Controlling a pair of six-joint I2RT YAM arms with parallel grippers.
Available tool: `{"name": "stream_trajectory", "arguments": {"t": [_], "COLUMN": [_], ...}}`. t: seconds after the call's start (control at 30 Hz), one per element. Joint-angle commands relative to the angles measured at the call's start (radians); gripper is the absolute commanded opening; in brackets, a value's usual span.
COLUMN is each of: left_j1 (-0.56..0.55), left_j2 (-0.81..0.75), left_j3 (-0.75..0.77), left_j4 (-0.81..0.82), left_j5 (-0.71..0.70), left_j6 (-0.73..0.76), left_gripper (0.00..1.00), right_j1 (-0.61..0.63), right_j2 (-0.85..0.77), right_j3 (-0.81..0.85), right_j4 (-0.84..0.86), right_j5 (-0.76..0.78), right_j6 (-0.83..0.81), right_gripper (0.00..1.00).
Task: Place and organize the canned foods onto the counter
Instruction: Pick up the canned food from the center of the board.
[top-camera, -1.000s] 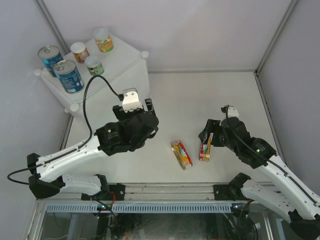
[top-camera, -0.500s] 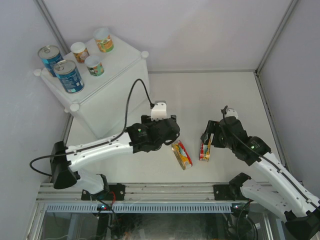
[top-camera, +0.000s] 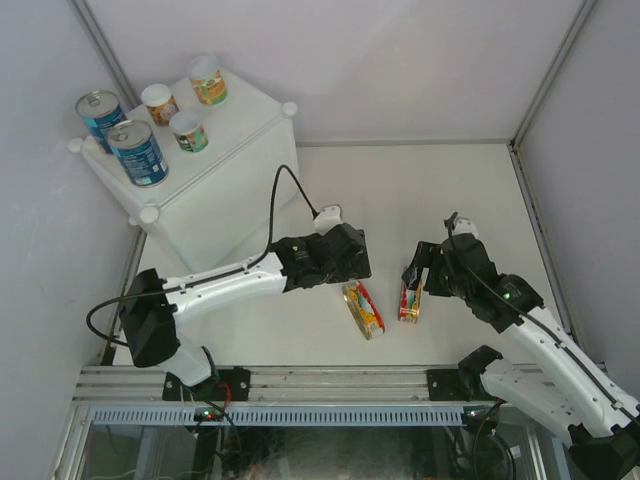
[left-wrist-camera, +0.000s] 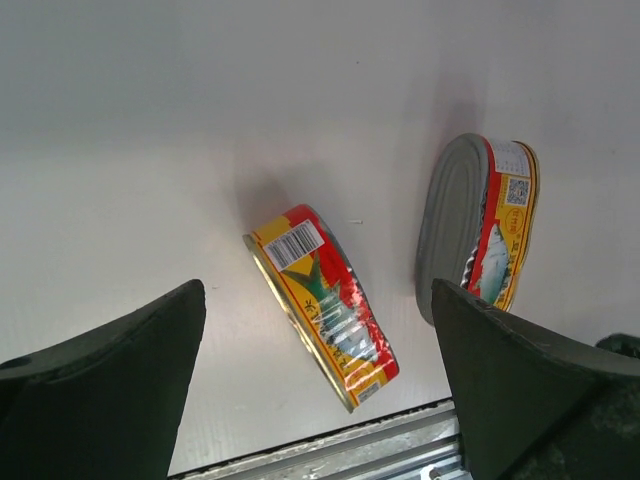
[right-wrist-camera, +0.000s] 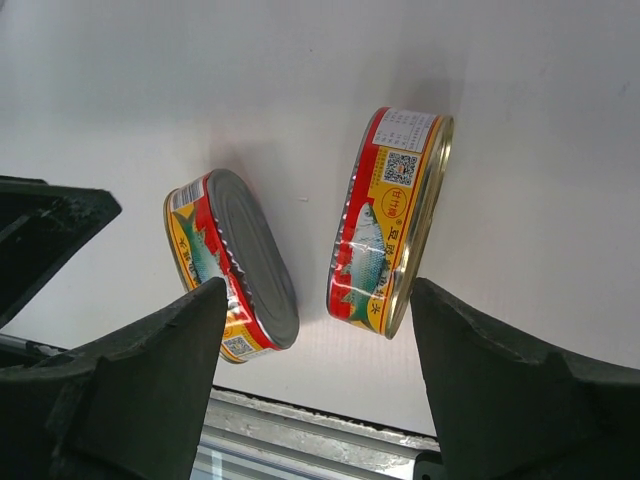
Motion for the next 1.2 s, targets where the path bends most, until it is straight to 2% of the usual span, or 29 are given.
{"name": "stream_trajectory", "arguments": {"t": [0.0,0.27,0.47,0.9,1.17], "left_j1": [0.031,0.043,0.049,0.062,0.070], "left_j2": [0.028,0.083,0.138,0.183,0.257], "left_j3": [-0.044,-0.066,-0.025,-0.061,-0.016], "left_j4": [0.081,0.060,0.039,0.064,0.080], "left_j5": [0.113,0.198,0.237,0.252,0.273], "left_j6": [-0.106,-0.249,-0.322,-0.352,-0.325], "left_gripper": [0.97,0.98,0.99,1.00,0.99], "right_j1": [-0.016,-0.022,-0.033,-0.055,-0.066], "right_j2": [-0.028,-0.061,-0.071,-0.066,-0.060], "right_j3": [0.004,0.004,-0.002,-0.012,-0.014], "right_j4": [0.038,0.051,0.070,0.099,0.100], "right_j5": [-0.010,-0.030,-0.060,-0.113,-0.118], "right_j6": [-0.010,-0.018,-0.032,-0.055,-0.059], "right_gripper": [0.74,0.74,0.74,0.74,0.74]}}
